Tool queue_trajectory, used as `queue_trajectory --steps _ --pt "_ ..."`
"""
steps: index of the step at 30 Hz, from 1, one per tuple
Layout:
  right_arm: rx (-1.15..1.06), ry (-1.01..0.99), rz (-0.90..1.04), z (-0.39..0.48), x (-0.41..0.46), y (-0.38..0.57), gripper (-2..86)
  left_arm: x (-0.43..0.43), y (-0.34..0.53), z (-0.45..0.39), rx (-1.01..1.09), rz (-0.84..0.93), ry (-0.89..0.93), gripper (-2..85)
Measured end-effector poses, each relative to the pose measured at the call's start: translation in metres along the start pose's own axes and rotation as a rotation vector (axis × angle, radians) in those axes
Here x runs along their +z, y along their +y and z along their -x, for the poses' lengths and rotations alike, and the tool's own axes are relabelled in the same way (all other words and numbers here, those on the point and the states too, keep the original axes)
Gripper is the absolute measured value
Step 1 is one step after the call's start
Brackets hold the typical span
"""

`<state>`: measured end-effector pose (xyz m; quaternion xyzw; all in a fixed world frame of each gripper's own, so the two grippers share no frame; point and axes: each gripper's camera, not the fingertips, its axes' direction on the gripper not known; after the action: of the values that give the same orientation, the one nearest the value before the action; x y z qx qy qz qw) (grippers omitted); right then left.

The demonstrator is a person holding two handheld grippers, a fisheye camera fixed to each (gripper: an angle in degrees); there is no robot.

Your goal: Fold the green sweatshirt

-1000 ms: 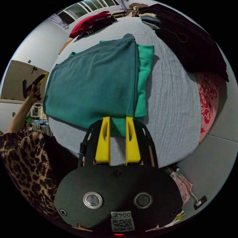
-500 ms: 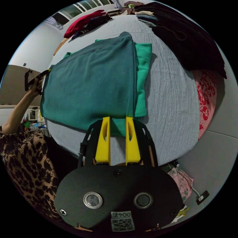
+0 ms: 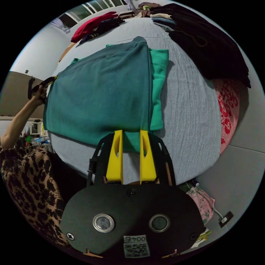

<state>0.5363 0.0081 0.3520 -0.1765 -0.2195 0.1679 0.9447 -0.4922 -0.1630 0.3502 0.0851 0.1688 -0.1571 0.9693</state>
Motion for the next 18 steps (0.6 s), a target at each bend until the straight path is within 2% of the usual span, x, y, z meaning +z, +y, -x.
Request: queue_trajectory --steps 5,11,15,18 --pt "-0.011 -0.018 -0.109 -0.011 -0.006 0.014 8.7 -0.038 0.048 -0.012 -0.015 -0.033 -0.019 1.9" --pt "0.073 -0.162 -0.293 -0.051 -0.043 0.025 8.6 -0.043 0.136 -0.036 -0.04 0.018 0.01 1.4" --pt "0.086 -0.148 -0.402 -0.075 -0.066 -0.02 8.3 -0.025 0.158 -0.025 -0.117 0.018 0.015 0.6" --pt "0.136 -0.239 -0.463 -0.093 -0.074 -0.064 7.8 -0.019 0.155 -0.03 -0.098 0.035 -0.017 0.3"
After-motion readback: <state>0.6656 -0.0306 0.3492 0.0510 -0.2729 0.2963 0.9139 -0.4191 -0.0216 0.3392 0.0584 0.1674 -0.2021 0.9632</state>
